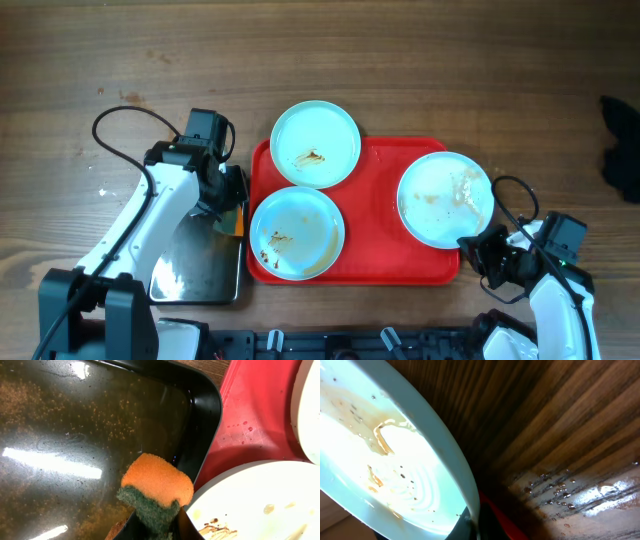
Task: Clean dirty plates on tray and stack at the side
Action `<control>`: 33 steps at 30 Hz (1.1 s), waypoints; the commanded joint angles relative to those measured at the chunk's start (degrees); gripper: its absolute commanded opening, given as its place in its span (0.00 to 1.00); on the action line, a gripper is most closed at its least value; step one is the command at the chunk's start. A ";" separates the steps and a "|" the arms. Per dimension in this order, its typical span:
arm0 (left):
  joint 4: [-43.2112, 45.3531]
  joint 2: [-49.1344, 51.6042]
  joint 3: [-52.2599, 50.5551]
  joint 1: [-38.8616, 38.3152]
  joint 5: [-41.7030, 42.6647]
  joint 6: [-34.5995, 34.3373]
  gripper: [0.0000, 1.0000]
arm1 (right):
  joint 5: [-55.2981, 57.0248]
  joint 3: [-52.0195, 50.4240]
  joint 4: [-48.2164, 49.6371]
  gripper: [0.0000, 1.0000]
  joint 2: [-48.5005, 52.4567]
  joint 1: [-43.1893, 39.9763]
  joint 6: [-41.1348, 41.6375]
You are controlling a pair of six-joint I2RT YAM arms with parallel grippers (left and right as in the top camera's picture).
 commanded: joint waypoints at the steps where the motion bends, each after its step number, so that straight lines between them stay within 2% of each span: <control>1: 0.15 -0.85 -0.26 -0.22 0.66 0.70 0.11 | 0.96 -0.79 -1.90 0.04 0.39 0.04 1.60; 6: 0.17 -0.85 -0.26 -0.22 0.66 0.72 0.10 | 2.05 0.61 -5.60 0.05 0.37 0.04 1.46; 13: 0.17 -0.85 -0.26 -0.22 0.66 0.70 0.09 | 12.31 13.68 -17.29 0.05 0.37 3.67 -1.57; 18: 0.28 -0.85 -0.26 -0.22 0.66 0.70 0.09 | 26.38 23.47 -25.16 0.04 0.39 13.27 0.04; 21: 0.28 -0.85 -0.26 -0.20 0.66 0.70 0.08 | 30.10 26.29 -26.80 0.05 0.48 20.48 1.33; 28: 0.04 -0.85 -0.26 2.38 0.92 0.72 0.05 | 37.90 27.04 -27.93 0.05 4.70 38.75 9.79; 33: -0.74 -0.85 -0.26 5.77 3.69 0.92 0.04 | 44.09 29.14 -28.48 0.05 10.75 47.60 14.75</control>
